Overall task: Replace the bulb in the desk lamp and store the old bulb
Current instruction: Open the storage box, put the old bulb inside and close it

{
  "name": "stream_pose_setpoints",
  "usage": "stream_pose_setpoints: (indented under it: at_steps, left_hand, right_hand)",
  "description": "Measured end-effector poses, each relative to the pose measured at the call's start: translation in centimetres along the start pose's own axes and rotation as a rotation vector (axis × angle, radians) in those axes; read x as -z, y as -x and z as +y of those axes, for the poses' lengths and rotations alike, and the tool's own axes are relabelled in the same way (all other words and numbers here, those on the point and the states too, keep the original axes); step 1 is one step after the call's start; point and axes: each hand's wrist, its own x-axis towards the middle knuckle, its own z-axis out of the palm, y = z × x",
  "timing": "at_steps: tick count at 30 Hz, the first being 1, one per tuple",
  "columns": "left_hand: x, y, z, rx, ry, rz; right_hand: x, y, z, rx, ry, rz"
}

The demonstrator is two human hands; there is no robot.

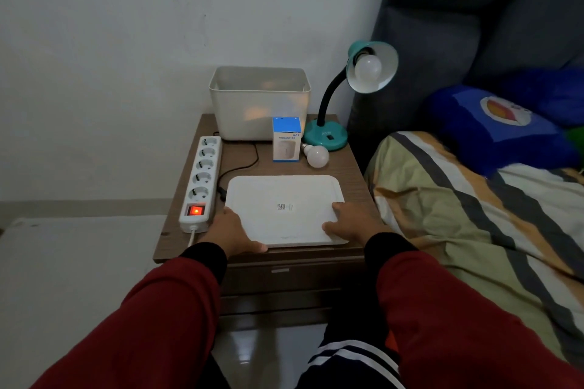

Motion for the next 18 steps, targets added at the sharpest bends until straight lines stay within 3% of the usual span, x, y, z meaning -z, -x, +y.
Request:
stream_pose_setpoints:
  at_steps: [11,18]
  left_hand:
    - [2.6,-1.8,1.7,0.031,-0.183,-0.032]
    - [5.2,-3.7,3.2,0.004,-0.227,-0.019]
  right_hand:
    - [2.1,-2.6,-0.7,-0.085,0.126,-0.126]
    - [4.3,-4.0,-1.1,-0.040,0.169,-0.126]
